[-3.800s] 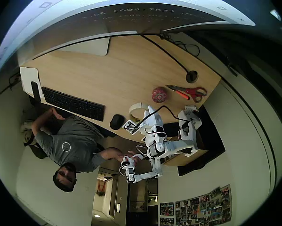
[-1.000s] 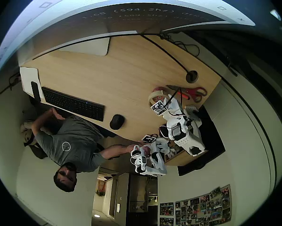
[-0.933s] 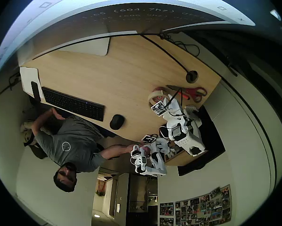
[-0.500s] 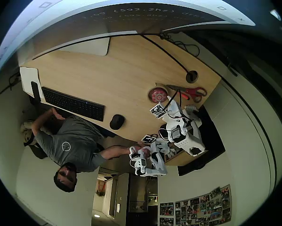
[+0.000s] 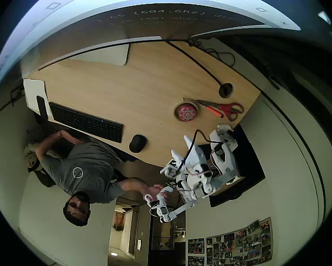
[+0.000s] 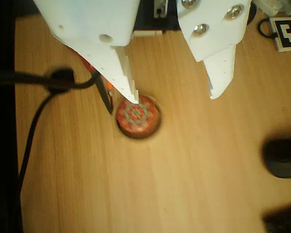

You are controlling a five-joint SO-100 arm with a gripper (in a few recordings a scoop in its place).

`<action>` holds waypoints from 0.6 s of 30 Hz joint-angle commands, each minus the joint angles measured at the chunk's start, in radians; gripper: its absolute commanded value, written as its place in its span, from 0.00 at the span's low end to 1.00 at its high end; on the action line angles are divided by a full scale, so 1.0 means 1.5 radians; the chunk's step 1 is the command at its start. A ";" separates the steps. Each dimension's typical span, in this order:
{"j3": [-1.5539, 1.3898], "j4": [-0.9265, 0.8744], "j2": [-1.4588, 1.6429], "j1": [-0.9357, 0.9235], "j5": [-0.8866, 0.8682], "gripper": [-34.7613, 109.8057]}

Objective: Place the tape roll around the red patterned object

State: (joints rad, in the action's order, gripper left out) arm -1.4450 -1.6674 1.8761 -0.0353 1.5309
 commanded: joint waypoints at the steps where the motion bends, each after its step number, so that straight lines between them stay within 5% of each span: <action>1: 0.055 -0.012 0.056 0.044 -0.005 0.51; 18: 0.018 0.009 0.194 0.242 -0.077 0.51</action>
State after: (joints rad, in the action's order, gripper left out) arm -1.4005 -1.6598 2.1322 0.2976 1.4205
